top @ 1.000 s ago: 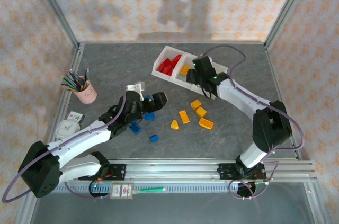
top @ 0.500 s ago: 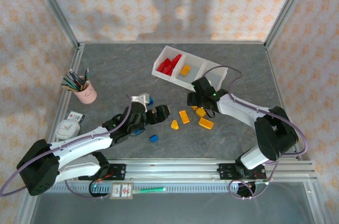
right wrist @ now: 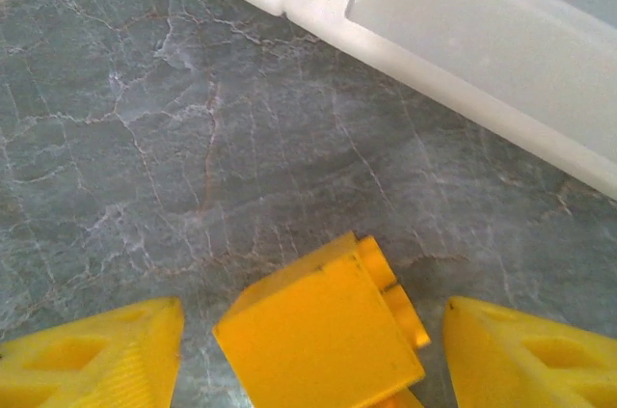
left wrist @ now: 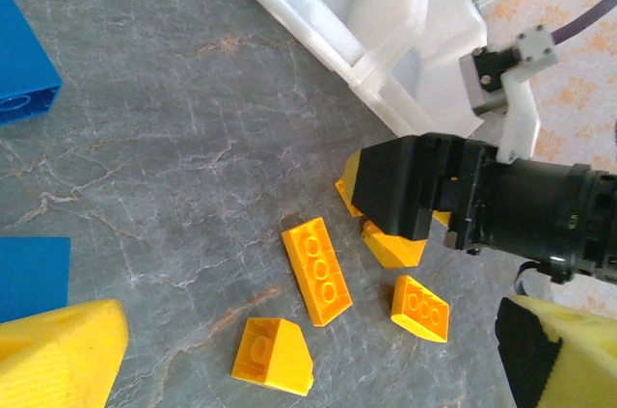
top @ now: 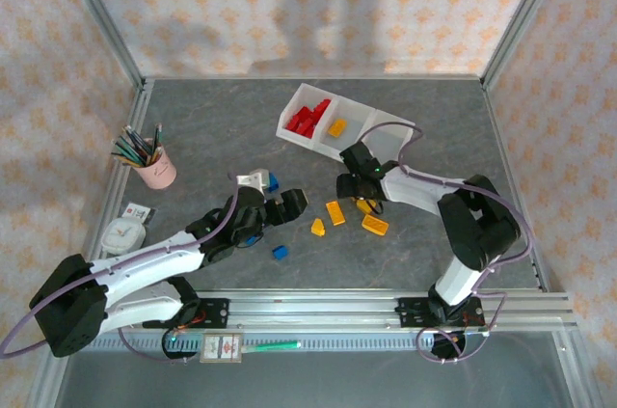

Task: Sort the legos into containers by color
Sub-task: Pick up the lego from the center of the table.

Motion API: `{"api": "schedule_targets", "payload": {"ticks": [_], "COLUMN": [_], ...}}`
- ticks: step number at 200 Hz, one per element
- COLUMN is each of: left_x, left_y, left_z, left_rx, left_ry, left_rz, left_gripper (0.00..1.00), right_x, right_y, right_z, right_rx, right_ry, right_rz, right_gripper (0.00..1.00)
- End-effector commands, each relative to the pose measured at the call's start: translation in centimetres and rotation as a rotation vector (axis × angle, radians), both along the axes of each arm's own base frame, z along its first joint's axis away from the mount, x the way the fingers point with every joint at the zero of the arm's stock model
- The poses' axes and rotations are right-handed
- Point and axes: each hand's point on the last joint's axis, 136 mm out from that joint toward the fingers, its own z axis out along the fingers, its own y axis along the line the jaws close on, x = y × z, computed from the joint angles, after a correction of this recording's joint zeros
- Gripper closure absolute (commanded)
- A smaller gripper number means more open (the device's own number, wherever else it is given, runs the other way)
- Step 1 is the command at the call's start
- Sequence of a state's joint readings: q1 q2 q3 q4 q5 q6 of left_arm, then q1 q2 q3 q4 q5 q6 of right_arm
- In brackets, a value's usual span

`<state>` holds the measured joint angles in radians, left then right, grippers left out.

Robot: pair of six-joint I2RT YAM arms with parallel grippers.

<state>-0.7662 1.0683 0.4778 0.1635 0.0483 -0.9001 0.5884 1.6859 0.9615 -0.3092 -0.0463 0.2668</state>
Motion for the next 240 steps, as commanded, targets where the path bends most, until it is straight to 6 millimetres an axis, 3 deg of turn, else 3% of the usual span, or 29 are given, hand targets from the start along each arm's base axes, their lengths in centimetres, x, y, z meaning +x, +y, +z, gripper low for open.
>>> {"api": "schedule_targets", "payload": {"ticks": [1, 49, 92, 141, 195, 240], "left_x": [0.0, 0.1, 0.1, 0.2, 0.5, 1.2], "left_y": [0.9, 1.0, 0.9, 1.0, 0.7, 0.6], "left_z": [0.1, 0.2, 0.2, 0.4, 1.2, 2.6], "left_rx": [0.005, 0.009, 0.017, 0.016, 0.017, 0.056], "left_ry": [-0.016, -0.020, -0.019, -0.025, -0.043, -0.077], "left_rz": [0.042, 0.051, 0.044, 0.047, 0.039, 0.040], "left_gripper": [0.01, 0.01, 0.01, 0.01, 0.01, 0.01], "right_x": [0.9, -0.2, 0.3, 0.6, 1.3, 3.4], "right_y": [1.0, 3.1, 3.1, 3.0, 3.3, 3.5], "right_z": [0.7, -0.1, -0.4, -0.4, 2.5, 6.3], "right_rx": [0.011, -0.008, -0.051, -0.067, -0.039, 0.014], "right_ry": [-0.031, 0.002, -0.002, -0.002, -0.057, -0.124], "right_rz": [0.028, 0.081, 0.068, 0.065, 0.062, 0.031], "right_gripper": [0.35, 0.44, 0.45, 0.55, 0.60, 0.60]}}
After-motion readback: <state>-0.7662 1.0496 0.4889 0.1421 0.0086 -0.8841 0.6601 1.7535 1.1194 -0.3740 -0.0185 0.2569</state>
